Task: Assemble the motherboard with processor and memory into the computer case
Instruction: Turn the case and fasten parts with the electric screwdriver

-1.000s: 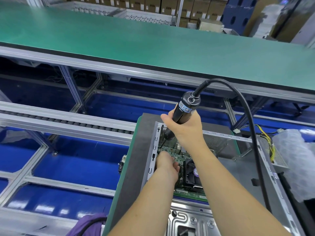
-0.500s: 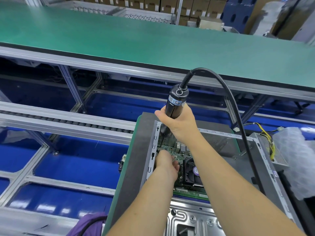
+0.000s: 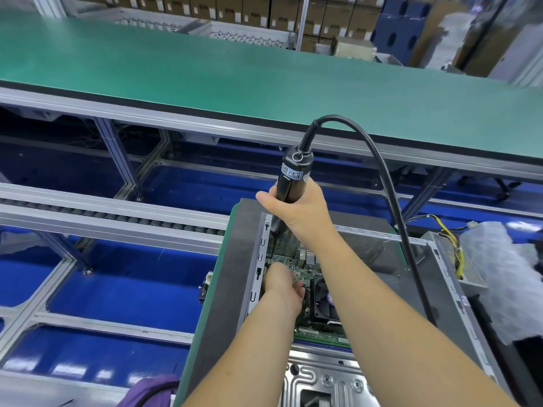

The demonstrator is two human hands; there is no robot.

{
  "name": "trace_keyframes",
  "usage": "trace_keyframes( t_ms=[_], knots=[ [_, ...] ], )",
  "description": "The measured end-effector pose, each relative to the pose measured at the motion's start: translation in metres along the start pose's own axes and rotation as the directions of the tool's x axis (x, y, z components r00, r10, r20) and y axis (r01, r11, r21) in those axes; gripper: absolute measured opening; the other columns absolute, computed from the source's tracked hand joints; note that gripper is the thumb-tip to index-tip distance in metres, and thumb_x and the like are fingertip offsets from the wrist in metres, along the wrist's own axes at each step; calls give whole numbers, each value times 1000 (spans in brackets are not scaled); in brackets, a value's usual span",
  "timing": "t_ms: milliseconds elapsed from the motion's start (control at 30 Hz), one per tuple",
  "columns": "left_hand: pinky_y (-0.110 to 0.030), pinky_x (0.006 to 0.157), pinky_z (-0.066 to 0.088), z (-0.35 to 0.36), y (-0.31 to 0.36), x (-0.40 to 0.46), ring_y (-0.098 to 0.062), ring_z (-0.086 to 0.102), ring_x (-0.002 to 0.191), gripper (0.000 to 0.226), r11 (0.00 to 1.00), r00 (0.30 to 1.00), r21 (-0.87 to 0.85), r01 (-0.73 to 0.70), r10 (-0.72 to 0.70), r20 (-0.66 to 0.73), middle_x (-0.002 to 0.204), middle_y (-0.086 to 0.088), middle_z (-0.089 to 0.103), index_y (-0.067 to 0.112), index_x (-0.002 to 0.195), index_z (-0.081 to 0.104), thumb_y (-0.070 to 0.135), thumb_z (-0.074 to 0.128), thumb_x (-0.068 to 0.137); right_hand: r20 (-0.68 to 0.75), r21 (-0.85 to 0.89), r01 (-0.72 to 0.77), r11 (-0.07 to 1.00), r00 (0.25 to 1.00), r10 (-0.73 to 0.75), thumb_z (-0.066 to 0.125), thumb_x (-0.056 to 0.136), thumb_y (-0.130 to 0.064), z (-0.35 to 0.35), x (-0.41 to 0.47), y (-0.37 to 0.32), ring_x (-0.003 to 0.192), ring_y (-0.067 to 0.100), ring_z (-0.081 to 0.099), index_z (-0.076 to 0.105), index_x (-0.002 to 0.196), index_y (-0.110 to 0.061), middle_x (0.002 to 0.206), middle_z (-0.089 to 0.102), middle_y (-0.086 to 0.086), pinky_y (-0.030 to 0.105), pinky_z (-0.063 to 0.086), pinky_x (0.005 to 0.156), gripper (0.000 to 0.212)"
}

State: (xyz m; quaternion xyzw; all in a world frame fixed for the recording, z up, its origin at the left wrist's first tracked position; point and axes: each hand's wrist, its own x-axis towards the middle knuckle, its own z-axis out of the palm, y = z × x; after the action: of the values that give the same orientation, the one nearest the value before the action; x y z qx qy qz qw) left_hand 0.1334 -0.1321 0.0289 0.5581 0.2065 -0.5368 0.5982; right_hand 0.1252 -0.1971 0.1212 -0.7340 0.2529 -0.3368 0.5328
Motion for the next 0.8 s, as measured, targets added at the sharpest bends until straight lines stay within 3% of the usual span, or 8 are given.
trace_keyframes(
  t_ms=[67, 200, 467, 600, 700, 800],
  knots=[
    [-31, 62, 43, 0, 1, 0, -23, 52, 76, 38, 1000, 1000, -7, 0, 0, -1, 104, -10, 57, 3, 128, 57, 6, 37, 95, 14, -6, -11, 1000, 1000, 11, 83, 77, -34, 0, -2, 1, 63, 10, 60, 58, 88, 0, 70, 63, 1, 17, 52, 63, 43],
    [-31, 62, 43, 0, 1, -2, -23, 52, 80, 34, 1000, 1000, -4, 7, -7, 0, 104, -10, 56, 3, 121, 57, 6, 36, 95, -51, -4, -9, 1000, 999, 9, 84, 76, -36, -1, -5, 1, 67, 11, 55, 55, 89, 2, 83, 59, 23, 17, 48, 62, 50],
    [-31, 61, 42, -1, 0, 0, -21, 51, 70, 23, 1000, 1000, 0, 12, -12, 8, 100, -9, 56, 6, 107, 56, 8, 36, 95, -165, 28, -21, 999, 986, 25, 82, 69, -46, 0, -5, 1, 64, 15, 58, 55, 88, -1, 82, 61, 21, 17, 50, 59, 55],
    [-31, 59, 41, -1, -1, 0, -21, 51, 69, 21, 1000, 1000, 17, 16, -16, 4, 97, -9, 57, 6, 100, 57, 8, 36, 95, -184, 14, -37, 999, 982, 39, 81, 73, -46, 1, -6, 5, 68, 32, 62, 55, 88, -6, 79, 62, 23, 26, 53, 63, 51],
    [-31, 59, 41, -1, -1, 0, -22, 50, 69, 20, 999, 1000, 27, 18, -18, 3, 96, -10, 56, 5, 96, 56, 6, 36, 94, -194, 12, -30, 999, 981, 32, 80, 76, -41, -4, -6, 7, 62, 11, 59, 55, 85, -4, 73, 62, 10, 14, 48, 58, 46],
    [-32, 62, 42, -1, -1, -1, -23, 50, 69, 20, 1000, 1000, 18, 16, -16, 12, 95, -9, 56, 7, 94, 56, 5, 37, 94, -169, -8, -40, 999, 985, 38, 78, 78, -43, -9, -6, 8, 65, 7, 59, 56, 83, -5, 73, 63, 3, 11, 47, 62, 44]
  ],
)
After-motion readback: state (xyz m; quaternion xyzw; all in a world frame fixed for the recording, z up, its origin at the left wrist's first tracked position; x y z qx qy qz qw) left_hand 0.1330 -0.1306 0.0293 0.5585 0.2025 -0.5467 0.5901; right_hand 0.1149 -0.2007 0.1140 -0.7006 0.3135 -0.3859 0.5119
